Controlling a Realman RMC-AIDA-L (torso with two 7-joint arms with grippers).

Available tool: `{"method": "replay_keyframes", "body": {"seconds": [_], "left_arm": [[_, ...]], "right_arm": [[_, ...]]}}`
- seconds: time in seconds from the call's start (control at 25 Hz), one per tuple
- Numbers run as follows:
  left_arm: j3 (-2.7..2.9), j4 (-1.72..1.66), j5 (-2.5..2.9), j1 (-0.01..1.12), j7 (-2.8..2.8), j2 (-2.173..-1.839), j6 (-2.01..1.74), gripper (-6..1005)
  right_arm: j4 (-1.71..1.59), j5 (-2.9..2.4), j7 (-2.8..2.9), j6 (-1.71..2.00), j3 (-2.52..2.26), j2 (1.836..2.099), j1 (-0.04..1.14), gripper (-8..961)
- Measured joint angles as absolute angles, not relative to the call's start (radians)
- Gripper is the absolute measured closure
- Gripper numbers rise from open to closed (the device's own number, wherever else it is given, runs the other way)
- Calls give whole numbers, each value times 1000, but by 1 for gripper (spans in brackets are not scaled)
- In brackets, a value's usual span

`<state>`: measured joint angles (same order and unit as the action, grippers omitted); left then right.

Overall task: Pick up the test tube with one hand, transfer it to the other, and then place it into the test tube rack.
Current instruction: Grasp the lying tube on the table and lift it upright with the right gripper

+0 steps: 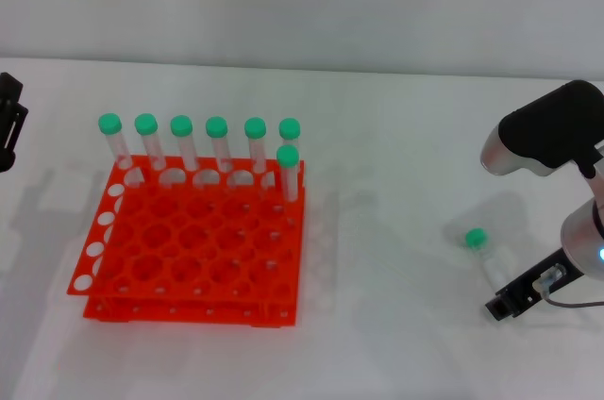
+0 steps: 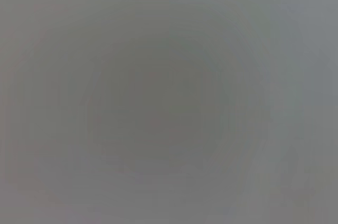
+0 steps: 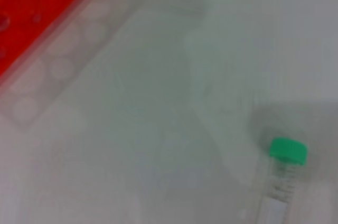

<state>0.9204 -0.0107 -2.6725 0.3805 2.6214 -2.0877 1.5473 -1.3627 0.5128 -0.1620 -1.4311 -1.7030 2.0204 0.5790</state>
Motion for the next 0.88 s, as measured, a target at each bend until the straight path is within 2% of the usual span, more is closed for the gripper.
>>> {"method": "replay_keyframes", "body": {"seconds": [0.44,0.64,0.88], "left_arm": [[920,-11,-2674,380,2621,-2088,1546,270],[920,-11,-2674,381,2621,-2088,1545,269],[920,-11,-2674,382,2621,-2088,1545,269]], "right_arm": [[-1343,509,-167,-1431,-1707,2021,598,562],[-1300,508,-168,-1432,-1713,2020,623,655],[-1298,508,-169,-1431,-1717,2020,636,656]]}}
